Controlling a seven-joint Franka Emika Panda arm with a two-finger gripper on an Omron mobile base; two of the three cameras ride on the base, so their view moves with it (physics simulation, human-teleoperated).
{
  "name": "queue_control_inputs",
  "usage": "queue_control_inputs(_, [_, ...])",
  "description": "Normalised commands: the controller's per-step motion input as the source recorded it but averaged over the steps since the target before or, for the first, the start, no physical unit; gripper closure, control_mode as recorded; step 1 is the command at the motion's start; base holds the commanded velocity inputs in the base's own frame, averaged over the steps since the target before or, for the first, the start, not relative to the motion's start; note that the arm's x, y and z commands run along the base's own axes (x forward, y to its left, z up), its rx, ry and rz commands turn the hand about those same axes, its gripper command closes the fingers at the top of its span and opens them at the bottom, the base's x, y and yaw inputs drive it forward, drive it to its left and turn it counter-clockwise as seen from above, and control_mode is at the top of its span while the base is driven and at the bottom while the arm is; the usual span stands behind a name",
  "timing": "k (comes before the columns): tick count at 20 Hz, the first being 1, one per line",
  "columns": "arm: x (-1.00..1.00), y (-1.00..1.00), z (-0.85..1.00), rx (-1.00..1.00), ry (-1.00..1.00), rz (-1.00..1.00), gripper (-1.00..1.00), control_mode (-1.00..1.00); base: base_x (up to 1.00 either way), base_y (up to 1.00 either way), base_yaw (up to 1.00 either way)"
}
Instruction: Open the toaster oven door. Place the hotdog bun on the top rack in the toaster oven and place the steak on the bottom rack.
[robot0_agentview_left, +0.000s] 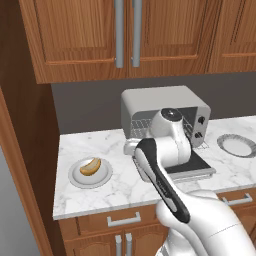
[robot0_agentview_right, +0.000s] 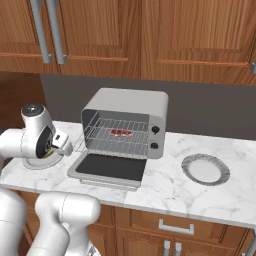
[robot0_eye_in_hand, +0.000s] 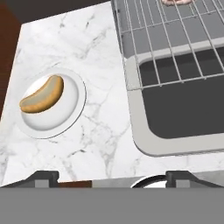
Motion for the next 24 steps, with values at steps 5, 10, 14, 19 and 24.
queue_control_inputs(5, [-0.03, 0.43, 0.06, 0.04, 0.07, -0.13, -1.00, -1.00, 0.00, 0.00, 0.00])
queue_control_inputs(10, [0.00, 0.39, -0.06, 0.03, 0.09, -0.13, -1.00, -1.00, 0.00, 0.00, 0.00])
queue_control_inputs(14, [0.10, 0.39, -0.08, 0.00, 0.04, -0.12, -1.00, -1.00, 0.00, 0.00, 0.00])
queue_control_inputs(19, [0.21, 0.38, -0.07, 0.02, 0.04, -0.11, -1.00, -1.00, 0.00, 0.00, 0.00])
queue_control_inputs(24, [0.21, 0.29, -0.19, 0.02, 0.04, -0.10, -1.00, -1.00, 0.00, 0.00, 0.00])
